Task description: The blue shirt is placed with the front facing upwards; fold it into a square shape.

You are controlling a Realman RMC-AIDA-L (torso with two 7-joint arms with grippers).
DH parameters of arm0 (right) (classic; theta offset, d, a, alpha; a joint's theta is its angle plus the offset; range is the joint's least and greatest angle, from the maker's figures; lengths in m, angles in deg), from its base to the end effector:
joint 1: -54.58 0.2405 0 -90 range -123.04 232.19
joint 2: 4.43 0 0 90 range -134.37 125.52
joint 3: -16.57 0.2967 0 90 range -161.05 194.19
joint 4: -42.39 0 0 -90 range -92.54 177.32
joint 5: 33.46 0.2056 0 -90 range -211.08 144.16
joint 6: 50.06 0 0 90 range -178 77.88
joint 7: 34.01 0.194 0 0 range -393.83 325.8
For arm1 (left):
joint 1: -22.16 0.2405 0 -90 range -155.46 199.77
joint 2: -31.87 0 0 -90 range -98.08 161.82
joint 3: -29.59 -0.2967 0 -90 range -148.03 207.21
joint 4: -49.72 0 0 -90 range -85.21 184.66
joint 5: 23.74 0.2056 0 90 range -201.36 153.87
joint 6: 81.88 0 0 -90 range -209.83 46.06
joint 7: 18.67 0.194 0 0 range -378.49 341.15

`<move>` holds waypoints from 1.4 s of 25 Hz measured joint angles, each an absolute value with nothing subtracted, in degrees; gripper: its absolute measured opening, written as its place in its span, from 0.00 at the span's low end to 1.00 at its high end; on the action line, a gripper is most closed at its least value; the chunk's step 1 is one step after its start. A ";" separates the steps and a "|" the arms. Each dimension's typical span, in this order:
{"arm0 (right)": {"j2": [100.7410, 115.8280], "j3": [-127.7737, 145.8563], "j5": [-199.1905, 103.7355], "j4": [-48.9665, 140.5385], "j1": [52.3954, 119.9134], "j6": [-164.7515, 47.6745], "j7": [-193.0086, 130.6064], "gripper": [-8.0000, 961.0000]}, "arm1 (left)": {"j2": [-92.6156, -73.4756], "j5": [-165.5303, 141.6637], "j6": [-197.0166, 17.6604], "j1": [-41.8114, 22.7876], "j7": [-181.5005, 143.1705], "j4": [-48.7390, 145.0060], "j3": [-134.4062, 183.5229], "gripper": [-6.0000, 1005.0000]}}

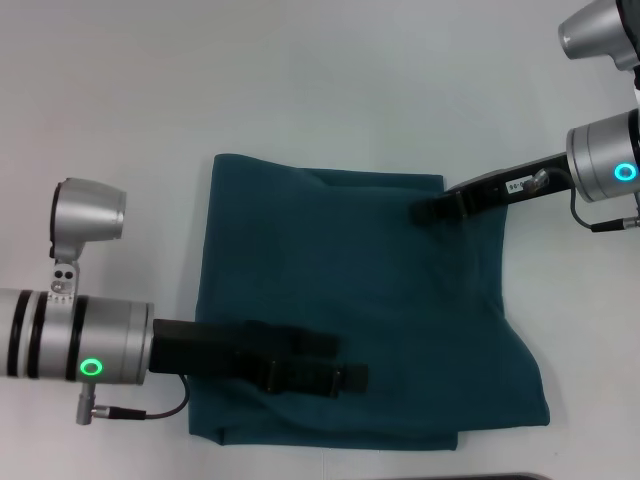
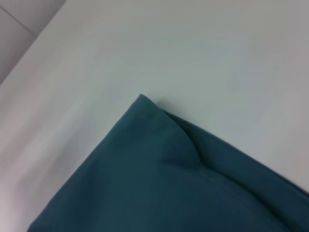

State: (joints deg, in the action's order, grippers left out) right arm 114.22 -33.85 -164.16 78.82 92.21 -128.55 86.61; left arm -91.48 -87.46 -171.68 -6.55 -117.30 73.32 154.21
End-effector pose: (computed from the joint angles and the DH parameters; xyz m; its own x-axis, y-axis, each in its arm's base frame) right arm 0.2854 0.3801 -0.1034 0.5475 -0.8186 -0.1737 -0.8358 -0.5451 -0.0660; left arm -0.2641 0.2610 -0.1632 0.5581 0.7963 0.2331 0.7161 -0.6042 0.3495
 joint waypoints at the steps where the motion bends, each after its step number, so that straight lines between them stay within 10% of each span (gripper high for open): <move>1: 114.23 -33.86 -164.47 78.81 92.28 -128.47 86.77 0.02 | -91.44 -87.53 -172.60 -6.58 -117.26 73.46 154.30 0.86; 35: 110.98 -24.56 -154.00 85.27 85.00 -140.74 79.06 0.08 | -89.31 -88.72 -192.86 -5.61 -115.09 81.00 182.64 0.86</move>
State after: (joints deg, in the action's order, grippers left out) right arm 110.98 -24.56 -154.00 85.27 85.00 -140.74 79.06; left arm -89.31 -88.72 -192.86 -5.61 -115.09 81.00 182.64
